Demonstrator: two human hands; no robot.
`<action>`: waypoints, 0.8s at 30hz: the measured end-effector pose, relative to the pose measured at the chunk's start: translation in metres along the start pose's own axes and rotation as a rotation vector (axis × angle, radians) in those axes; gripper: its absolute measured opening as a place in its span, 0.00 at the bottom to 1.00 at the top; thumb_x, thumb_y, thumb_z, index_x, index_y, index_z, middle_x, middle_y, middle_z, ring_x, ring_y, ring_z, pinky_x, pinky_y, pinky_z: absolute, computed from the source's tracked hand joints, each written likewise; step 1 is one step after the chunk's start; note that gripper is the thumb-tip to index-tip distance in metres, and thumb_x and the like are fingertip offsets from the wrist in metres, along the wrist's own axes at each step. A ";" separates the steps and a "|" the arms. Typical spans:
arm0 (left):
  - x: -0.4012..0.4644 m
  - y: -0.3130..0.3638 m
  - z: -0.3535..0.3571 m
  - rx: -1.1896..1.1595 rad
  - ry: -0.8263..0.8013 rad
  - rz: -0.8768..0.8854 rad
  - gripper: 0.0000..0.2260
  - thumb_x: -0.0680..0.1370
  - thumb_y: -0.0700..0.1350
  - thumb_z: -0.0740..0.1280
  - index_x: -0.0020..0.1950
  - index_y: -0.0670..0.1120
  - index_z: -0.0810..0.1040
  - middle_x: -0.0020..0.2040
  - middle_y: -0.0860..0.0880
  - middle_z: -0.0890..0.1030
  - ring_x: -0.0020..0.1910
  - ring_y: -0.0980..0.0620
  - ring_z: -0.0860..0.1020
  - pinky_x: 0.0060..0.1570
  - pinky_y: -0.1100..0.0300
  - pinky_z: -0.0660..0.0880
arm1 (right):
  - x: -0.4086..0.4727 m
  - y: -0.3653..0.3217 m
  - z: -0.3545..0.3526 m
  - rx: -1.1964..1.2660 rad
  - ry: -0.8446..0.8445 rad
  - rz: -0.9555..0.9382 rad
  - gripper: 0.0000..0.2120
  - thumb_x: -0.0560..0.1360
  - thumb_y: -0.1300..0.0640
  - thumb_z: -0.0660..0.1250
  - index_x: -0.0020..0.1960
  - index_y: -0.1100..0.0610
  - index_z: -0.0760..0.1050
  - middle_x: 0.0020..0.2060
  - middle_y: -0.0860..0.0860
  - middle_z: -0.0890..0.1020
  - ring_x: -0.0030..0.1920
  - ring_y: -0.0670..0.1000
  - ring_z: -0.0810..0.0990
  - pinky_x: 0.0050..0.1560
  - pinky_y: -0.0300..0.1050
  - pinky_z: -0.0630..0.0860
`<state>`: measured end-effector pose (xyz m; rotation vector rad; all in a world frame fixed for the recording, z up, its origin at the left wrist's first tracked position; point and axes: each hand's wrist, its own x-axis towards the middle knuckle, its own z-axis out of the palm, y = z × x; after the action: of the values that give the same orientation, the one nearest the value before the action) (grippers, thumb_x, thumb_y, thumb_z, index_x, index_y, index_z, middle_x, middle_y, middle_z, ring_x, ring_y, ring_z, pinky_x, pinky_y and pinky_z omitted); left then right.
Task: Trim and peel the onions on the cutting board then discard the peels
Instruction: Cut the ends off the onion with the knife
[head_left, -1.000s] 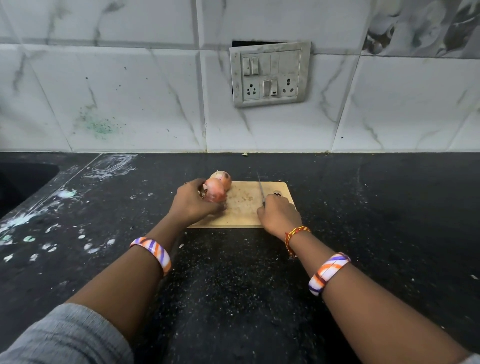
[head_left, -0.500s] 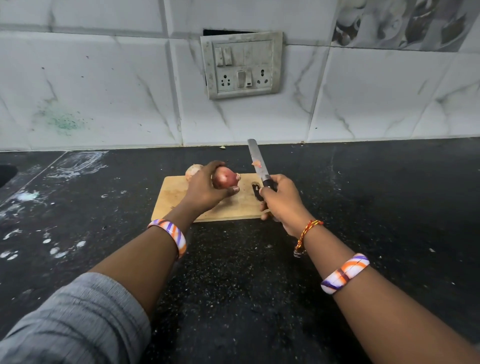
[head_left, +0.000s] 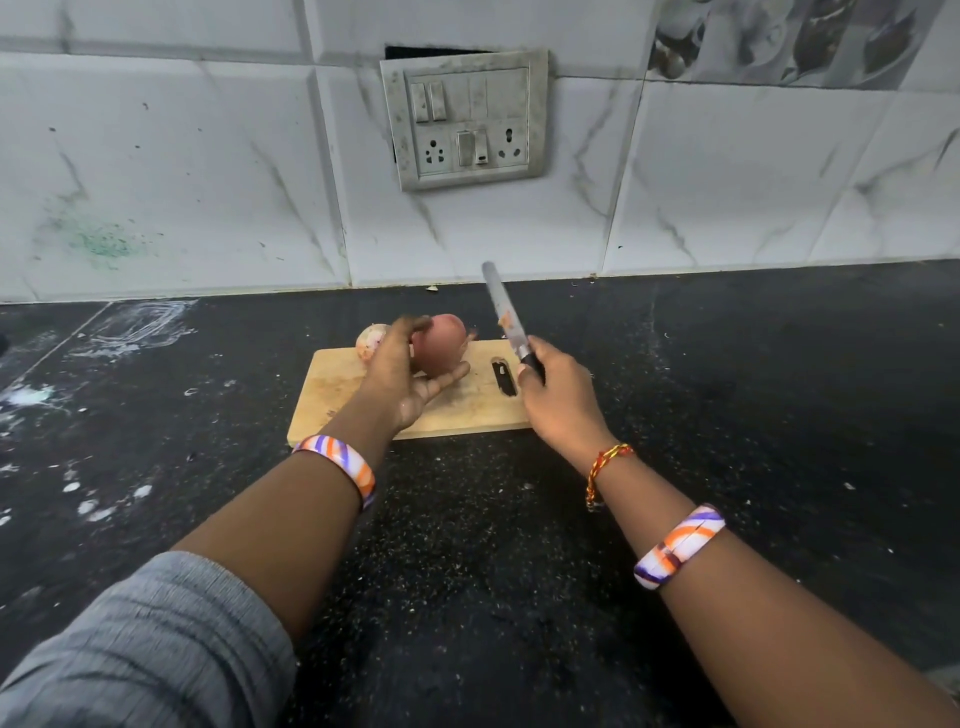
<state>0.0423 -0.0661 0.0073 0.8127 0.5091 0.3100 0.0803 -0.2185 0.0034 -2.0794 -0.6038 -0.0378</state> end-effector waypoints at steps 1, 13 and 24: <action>0.002 0.002 -0.001 0.013 -0.002 -0.029 0.10 0.75 0.50 0.64 0.53 0.47 0.71 0.57 0.41 0.74 0.44 0.43 0.78 0.35 0.48 0.80 | 0.001 0.000 0.001 0.009 -0.037 0.022 0.15 0.79 0.62 0.57 0.65 0.56 0.71 0.46 0.56 0.80 0.34 0.47 0.74 0.35 0.45 0.74; 0.009 0.005 0.014 0.609 0.029 -0.029 0.13 0.68 0.55 0.73 0.44 0.47 0.77 0.43 0.46 0.79 0.39 0.47 0.78 0.33 0.55 0.76 | -0.003 -0.012 0.004 0.147 -0.144 -0.075 0.14 0.78 0.64 0.58 0.60 0.55 0.75 0.36 0.51 0.76 0.32 0.49 0.72 0.34 0.45 0.70; 0.020 0.018 0.004 0.587 0.289 -0.147 0.26 0.73 0.67 0.58 0.57 0.46 0.64 0.53 0.41 0.78 0.46 0.40 0.80 0.37 0.50 0.80 | 0.004 -0.001 -0.003 0.244 -0.037 0.028 0.15 0.78 0.61 0.59 0.65 0.55 0.71 0.42 0.50 0.76 0.34 0.43 0.71 0.37 0.42 0.72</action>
<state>0.0597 -0.0481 0.0174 1.2988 0.9509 0.1384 0.0835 -0.2192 0.0074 -1.8548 -0.5722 0.0862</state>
